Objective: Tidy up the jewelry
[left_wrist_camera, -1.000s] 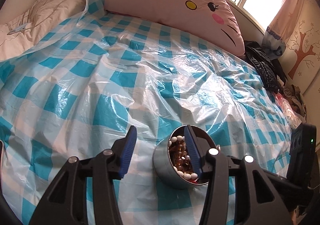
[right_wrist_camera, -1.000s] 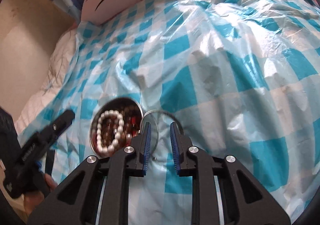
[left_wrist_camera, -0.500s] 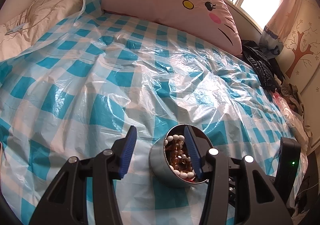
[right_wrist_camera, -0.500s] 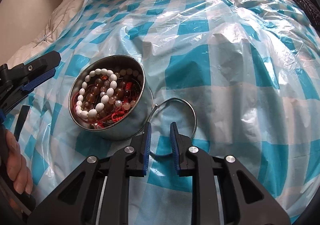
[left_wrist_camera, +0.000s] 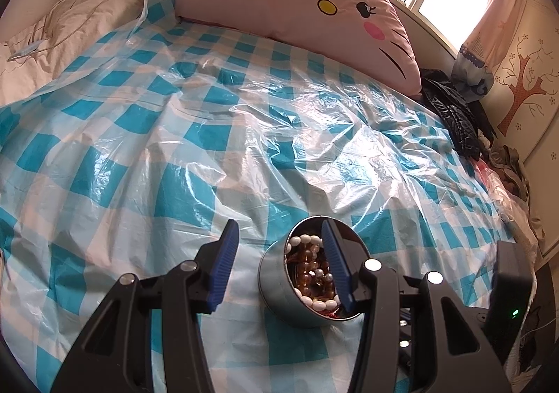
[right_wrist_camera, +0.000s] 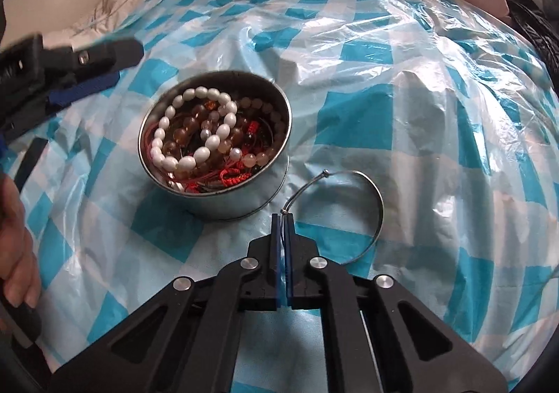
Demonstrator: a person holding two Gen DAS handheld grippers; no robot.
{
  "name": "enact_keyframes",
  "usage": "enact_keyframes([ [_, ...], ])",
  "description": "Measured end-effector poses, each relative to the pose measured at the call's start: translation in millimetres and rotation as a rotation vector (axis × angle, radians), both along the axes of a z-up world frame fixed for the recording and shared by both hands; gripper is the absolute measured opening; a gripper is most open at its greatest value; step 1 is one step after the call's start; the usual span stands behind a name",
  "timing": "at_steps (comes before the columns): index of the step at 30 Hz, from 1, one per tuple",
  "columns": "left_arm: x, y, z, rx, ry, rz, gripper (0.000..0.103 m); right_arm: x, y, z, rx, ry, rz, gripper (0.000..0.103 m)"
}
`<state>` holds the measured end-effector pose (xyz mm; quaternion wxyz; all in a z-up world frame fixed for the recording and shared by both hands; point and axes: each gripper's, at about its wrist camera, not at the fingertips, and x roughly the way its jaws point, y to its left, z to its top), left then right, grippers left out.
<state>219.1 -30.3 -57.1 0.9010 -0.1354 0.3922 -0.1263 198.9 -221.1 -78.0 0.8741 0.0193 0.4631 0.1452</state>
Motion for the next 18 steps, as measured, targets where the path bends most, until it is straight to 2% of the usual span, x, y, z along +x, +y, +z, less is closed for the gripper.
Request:
enact_keyframes([
  [3, 0, 0, 0, 0.003, -0.001, 0.000, 0.049, -3, -18, 22, 0.126, -0.058, -0.052, 0.002],
  [5, 0, 1, -1, 0.005, 0.000, 0.000, 0.049, -6, -18, 35, 0.182, -0.119, -0.040, 0.002],
  [8, 0, 2, -1, 0.012, 0.004, 0.009, 0.049, 0, 3, 49, 0.176, -0.171, 0.016, 0.002],
  [13, 0, 10, 0, 0.022, -0.001, 0.045, 0.049, 16, 55, 46, 0.104, -0.144, 0.136, 0.002],
  [15, -1, 11, 1, 0.037, -0.004, 0.053, 0.049, 20, 63, 37, 0.061, -0.124, 0.138, 0.003],
  [17, -2, 10, 2, 0.061, -0.012, 0.057, 0.056, 19, 59, 35, 0.048, -0.118, 0.099, 0.014],
  [18, -4, 9, 4, 0.081, -0.020, 0.060, 0.057, 14, 52, 37, 0.064, -0.135, 0.072, 0.028],
])
